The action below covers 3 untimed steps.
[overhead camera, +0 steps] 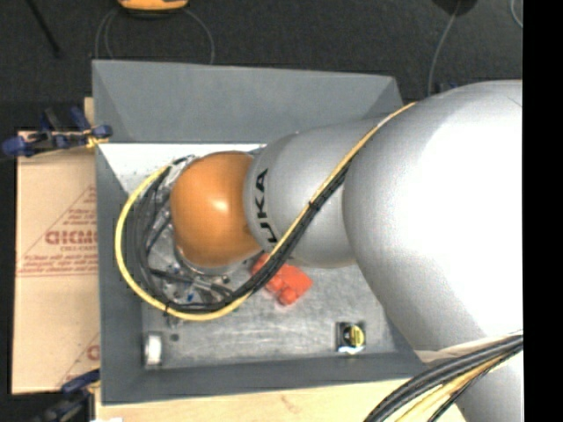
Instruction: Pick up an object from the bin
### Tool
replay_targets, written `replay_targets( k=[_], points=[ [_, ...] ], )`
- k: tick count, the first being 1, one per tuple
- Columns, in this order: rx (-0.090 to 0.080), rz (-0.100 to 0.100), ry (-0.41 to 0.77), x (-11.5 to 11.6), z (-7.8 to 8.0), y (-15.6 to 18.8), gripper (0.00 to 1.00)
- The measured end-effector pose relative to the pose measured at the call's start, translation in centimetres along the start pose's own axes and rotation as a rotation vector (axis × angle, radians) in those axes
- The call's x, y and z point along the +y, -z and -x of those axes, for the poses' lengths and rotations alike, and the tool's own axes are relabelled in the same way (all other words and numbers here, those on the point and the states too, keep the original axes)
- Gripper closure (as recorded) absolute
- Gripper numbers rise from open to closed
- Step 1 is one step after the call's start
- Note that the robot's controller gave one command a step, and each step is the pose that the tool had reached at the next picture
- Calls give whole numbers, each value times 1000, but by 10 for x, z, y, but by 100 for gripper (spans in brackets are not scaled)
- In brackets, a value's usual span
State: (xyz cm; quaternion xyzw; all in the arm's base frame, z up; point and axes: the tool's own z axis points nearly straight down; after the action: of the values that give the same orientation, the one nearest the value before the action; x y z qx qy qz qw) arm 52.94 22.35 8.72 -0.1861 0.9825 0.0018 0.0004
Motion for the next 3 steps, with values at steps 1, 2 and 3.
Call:
replay_targets(
  k=[1, 2, 3],
  points=[
    [-3, -5, -177, -76, 17, 4, 100],
    [-8, -1, -200, -72, 17, 52, 100],
    [-6, -6, -44, -77, 15, 57, 100]
  ],
)
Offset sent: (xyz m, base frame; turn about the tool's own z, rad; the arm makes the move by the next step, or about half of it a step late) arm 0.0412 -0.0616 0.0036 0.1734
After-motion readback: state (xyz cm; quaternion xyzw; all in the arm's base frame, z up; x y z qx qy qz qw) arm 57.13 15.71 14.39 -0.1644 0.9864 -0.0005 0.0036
